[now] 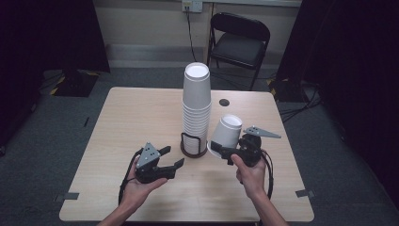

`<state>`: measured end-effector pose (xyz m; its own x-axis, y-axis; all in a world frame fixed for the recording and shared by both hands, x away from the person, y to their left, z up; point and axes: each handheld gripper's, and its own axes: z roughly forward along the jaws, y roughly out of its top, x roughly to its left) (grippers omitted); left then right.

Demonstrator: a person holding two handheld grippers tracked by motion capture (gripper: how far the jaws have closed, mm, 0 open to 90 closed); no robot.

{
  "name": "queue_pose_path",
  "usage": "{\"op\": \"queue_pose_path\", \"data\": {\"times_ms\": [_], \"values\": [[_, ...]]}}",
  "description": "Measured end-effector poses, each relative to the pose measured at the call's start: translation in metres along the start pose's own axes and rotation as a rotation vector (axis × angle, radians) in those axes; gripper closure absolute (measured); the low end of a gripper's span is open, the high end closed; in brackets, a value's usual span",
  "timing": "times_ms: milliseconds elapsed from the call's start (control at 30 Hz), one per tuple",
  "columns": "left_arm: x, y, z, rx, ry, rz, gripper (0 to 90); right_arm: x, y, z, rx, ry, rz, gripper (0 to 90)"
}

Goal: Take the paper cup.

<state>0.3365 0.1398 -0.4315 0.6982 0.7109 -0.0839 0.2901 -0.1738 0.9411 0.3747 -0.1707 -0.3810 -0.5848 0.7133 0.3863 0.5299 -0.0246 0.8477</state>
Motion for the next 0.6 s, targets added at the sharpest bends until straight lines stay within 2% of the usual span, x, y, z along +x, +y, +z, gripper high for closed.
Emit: {"op": "queue_pose_path", "data": {"times_ms": [67, 233, 333, 500, 600], "values": [[-0.002, -0.001, 0.001, 0.016, -0.029, 0.008, 32.9, 0.0, -0.005, 0.001, 0.003, 0.008, 0.011, 15.1], [-0.008, -0.004, 0.004, 0.038, -0.047, 0.027, 33.4, 0.005, -0.016, 0.005, 0.02, 0.043, 0.044, 15.2], [-0.009, -0.005, 0.004, 0.035, -0.061, 0.039, 33.6, 0.008, -0.021, 0.006, 0.018, 0.054, 0.05, 15.3], [-0.011, -0.007, 0.005, 0.037, -0.068, 0.035, 33.1, 0.011, -0.029, 0.011, 0.037, 0.083, 0.075, 15.3], [-0.01, -0.008, 0.004, 0.022, -0.086, 0.037, 29.3, 0.013, -0.034, 0.015, 0.047, 0.099, 0.098, 15.3]]}}
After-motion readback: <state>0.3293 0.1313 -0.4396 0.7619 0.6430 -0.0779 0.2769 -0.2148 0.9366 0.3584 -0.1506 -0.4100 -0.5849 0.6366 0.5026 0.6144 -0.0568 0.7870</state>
